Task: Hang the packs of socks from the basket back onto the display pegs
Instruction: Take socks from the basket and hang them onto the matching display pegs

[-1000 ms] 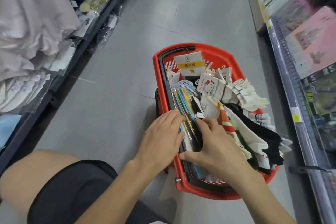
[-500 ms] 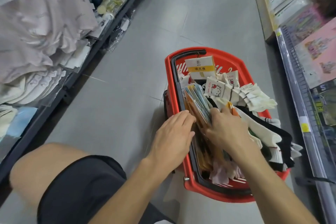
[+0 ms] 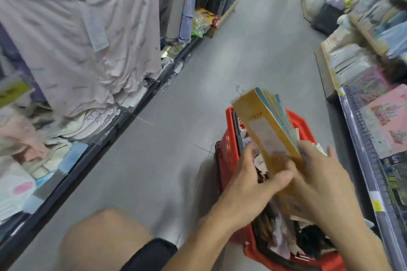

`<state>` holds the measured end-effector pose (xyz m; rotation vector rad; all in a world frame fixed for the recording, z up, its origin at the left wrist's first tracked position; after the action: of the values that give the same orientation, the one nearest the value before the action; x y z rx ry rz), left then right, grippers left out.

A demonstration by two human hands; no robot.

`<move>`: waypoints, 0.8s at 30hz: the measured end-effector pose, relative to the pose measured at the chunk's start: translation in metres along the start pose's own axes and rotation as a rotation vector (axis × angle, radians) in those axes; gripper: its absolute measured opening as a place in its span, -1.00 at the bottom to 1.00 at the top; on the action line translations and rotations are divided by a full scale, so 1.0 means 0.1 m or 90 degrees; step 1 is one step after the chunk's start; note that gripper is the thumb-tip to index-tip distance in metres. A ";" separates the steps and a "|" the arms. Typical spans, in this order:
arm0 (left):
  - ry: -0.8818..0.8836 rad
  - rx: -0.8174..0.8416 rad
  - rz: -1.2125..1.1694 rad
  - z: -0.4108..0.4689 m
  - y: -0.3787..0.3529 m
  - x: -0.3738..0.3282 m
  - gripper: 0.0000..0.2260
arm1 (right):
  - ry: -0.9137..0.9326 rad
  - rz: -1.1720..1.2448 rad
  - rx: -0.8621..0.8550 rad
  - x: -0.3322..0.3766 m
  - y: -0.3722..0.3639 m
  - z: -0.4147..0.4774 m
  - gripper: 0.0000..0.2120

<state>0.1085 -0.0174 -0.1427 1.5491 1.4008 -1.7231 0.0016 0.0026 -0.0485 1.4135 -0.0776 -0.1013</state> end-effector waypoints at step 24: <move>-0.077 -0.668 -0.494 -4.43 -0.66 -5.41 -0.35 | 0.442 0.687 0.386 3.03 5.32 -0.38 -0.42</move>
<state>0.4180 0.2323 0.4358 0.3292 2.4354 -0.9680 0.3199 0.0865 0.4689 1.7482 -0.2987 1.3914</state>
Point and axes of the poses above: each hand's wrist, its own z-axis towards the middle knuckle, its own y-axis out of the back of the hand, x = y × z, the point moved 3 cm from there along z, towards the middle knuckle, and after that the axes turned 11 degrees about -z, right-handed, at the moved point
